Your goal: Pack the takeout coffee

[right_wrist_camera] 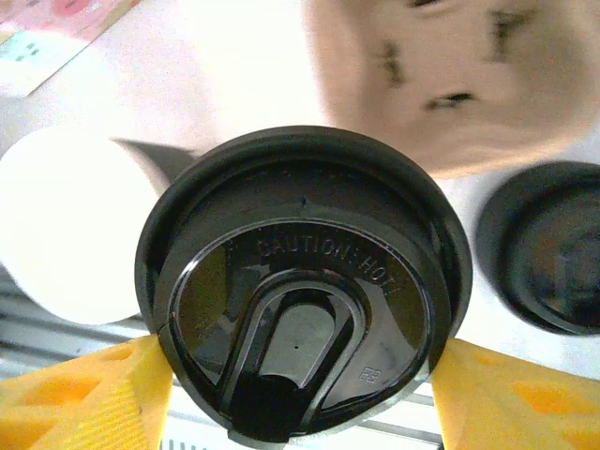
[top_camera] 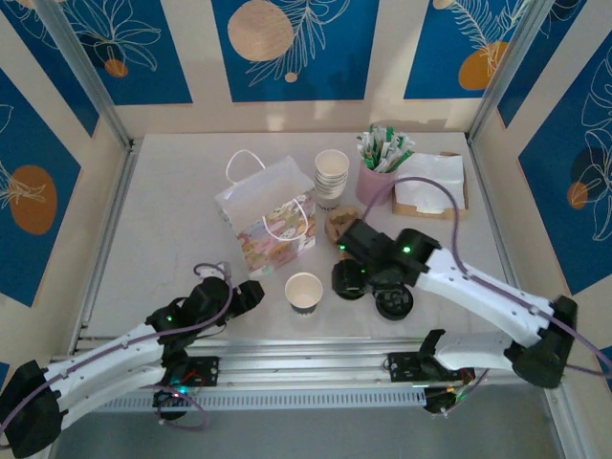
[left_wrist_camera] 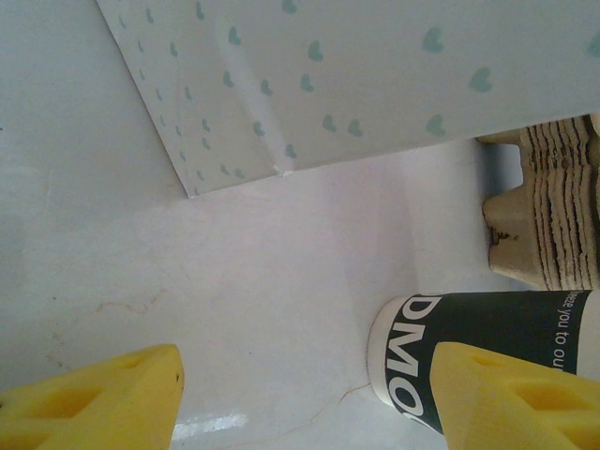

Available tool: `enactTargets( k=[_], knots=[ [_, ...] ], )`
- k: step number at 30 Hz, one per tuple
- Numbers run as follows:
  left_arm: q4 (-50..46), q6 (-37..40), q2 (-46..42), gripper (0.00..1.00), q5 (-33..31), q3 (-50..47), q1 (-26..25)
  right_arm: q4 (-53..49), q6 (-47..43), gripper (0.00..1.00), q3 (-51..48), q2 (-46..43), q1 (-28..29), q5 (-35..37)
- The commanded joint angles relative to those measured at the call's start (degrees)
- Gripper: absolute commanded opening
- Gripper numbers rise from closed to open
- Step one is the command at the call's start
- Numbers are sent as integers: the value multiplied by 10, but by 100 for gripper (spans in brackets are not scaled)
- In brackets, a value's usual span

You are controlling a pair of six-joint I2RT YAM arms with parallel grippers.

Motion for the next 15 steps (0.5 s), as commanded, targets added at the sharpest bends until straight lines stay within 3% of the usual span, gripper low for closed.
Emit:
enactTargets(
  k=[1, 15],
  knots=[
    [-3, -4, 1, 70, 2, 2, -8, 11, -22, 70, 46, 49, 37, -25],
    [-8, -3, -2, 70, 5, 2, -11, -9, -62, 70, 140, 181, 65, -47]
  ],
)
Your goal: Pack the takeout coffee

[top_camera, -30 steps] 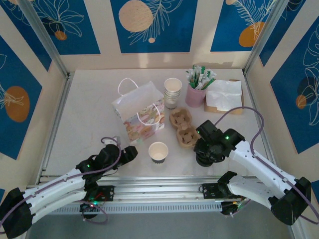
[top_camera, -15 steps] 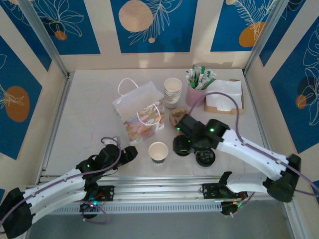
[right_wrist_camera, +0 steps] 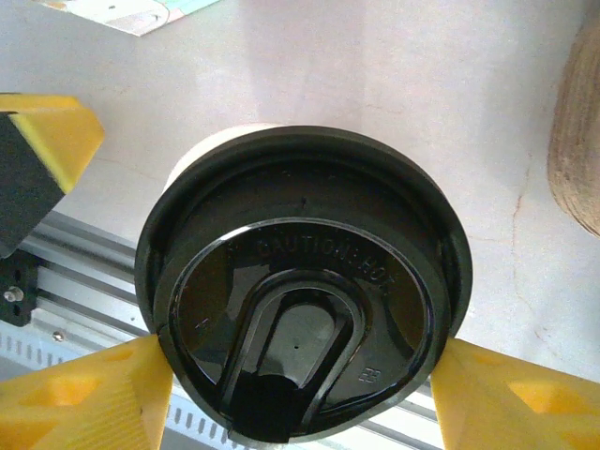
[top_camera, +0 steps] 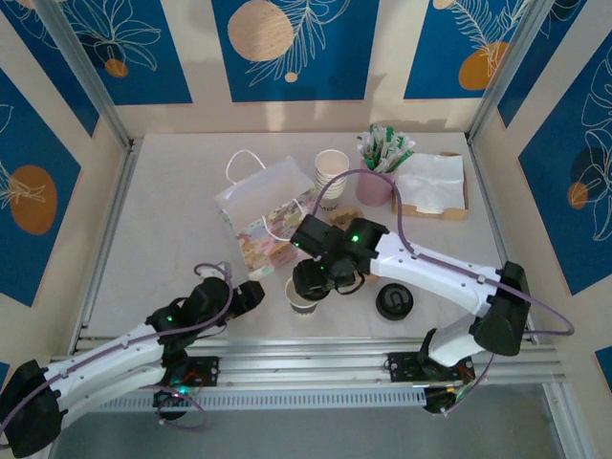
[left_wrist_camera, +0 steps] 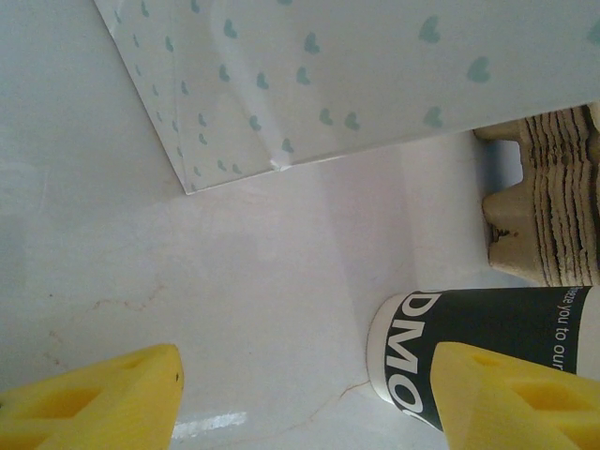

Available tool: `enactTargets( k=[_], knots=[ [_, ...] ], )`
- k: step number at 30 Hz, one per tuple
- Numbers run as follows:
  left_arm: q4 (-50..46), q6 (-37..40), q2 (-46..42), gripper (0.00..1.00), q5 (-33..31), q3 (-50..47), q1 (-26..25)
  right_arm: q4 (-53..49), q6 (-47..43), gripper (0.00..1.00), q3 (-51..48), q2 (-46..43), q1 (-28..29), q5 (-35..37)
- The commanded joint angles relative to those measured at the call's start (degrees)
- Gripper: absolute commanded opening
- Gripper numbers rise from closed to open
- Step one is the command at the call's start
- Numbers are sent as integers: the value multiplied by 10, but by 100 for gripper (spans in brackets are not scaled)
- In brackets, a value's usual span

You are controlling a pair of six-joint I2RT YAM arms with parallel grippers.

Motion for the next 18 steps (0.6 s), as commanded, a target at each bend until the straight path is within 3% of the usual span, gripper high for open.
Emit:
enactTargets(
  k=[1, 18],
  knots=[
    [-9, -3, -3, 70, 5, 2, -8, -29, -16, 70, 20, 21, 5, -13],
    [3, -8, 8, 70, 5, 0, -16, -35, -18, 70, 48, 54, 17, -13]
  ],
)
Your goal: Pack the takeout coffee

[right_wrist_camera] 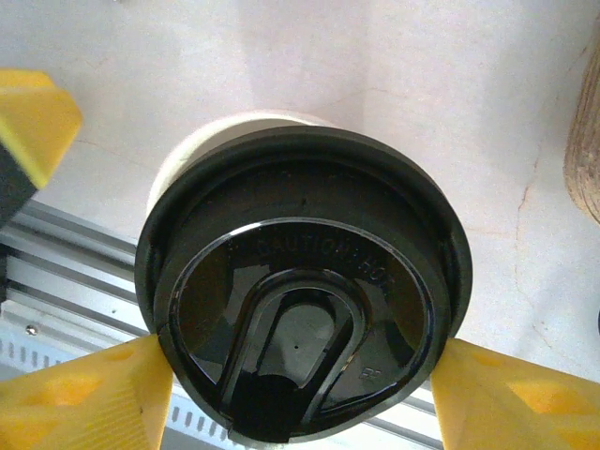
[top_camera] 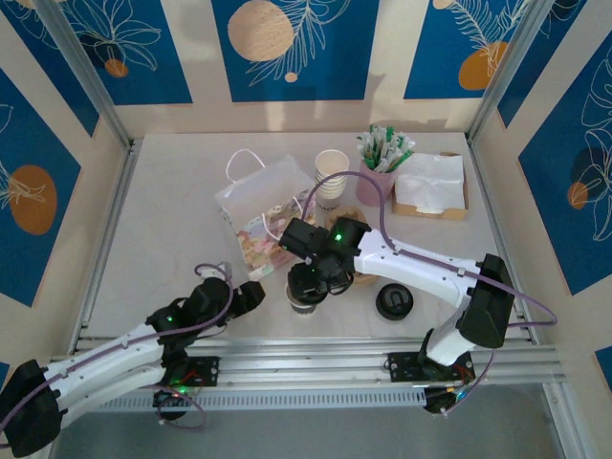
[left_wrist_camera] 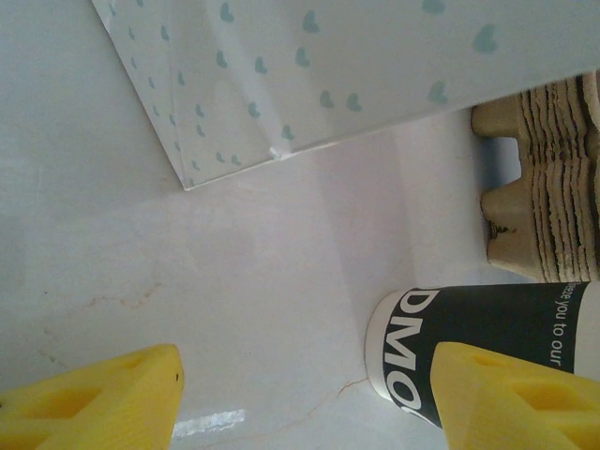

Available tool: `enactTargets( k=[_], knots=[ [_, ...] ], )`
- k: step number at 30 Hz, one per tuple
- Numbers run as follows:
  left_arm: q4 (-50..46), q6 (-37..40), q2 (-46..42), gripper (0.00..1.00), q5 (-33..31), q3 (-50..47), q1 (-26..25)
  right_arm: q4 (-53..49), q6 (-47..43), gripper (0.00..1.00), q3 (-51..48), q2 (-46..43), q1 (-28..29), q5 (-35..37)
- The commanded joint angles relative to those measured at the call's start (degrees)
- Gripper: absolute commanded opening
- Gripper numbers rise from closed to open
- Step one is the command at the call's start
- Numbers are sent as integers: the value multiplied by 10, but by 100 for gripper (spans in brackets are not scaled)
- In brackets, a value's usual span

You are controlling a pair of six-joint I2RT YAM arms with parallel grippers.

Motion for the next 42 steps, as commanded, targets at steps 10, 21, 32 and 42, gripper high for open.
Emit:
enactTargets(
  k=[10, 21, 32, 42],
  knots=[
    [42, -15, 52, 69, 6, -2, -31, -31, -11, 70, 36, 43, 11, 0],
    [71, -25, 78, 69, -17, -1, -60, -43, -7, 71, 54, 61, 22, 3],
    [159, -15, 170, 70, -55, 19, -115, -62, -2, 71, 66, 86, 28, 15],
    [186, -11, 218, 71, -78, 31, -130, -51, 2, 71, 78, 95, 34, 10]
  ],
)
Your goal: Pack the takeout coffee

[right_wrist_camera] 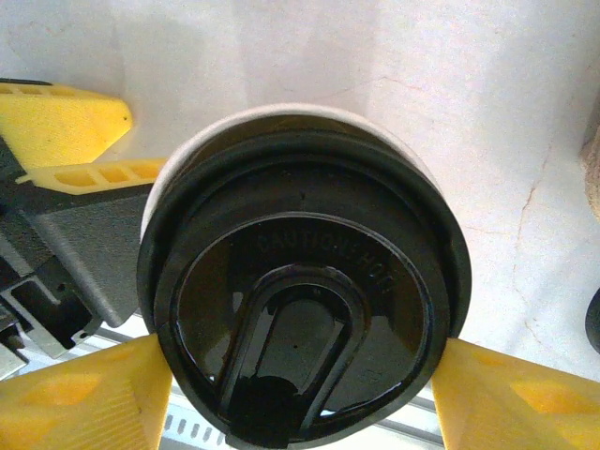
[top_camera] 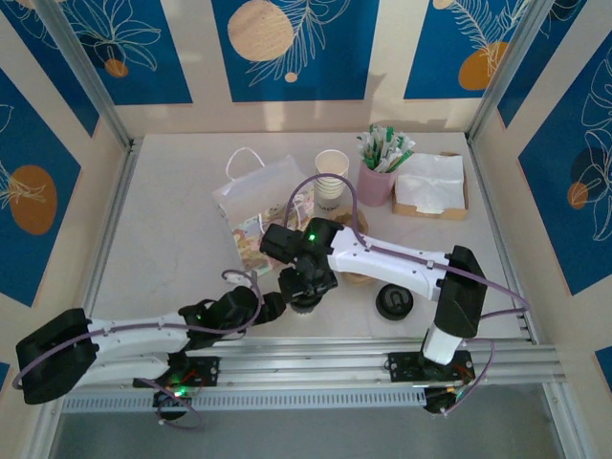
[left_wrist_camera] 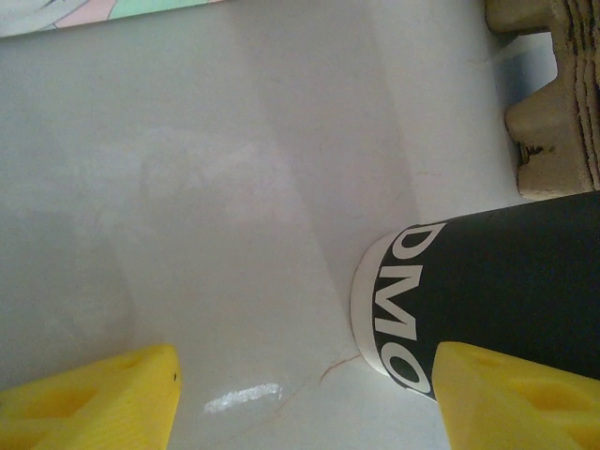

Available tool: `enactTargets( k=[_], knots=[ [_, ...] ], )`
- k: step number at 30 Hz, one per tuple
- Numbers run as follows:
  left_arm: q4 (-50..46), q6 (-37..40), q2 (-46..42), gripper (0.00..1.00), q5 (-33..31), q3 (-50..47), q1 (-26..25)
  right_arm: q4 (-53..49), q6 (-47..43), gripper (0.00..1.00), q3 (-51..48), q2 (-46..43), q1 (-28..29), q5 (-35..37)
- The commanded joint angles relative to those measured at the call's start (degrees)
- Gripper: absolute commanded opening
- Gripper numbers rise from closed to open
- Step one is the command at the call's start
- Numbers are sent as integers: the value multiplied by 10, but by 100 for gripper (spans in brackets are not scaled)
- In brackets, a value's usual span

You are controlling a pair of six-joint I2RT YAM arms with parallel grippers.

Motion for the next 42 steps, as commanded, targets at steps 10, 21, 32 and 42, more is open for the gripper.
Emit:
enactTargets(
  k=[10, 21, 32, 42],
  knots=[
    [40, 9, 45, 71, -27, 31, -27, -7, 13, 71, 13, 24, 11, 1],
    [8, 15, 13, 71, -43, 30, -28, -31, 21, 67, -8, 41, 12, 16],
    [-122, 39, -132, 68, -106, 28, -28, -34, 12, 65, -35, 77, 13, -1],
    [-142, 45, -164, 68, -107, 30, -28, 19, 10, 64, -85, 81, 5, -66]
  ],
)
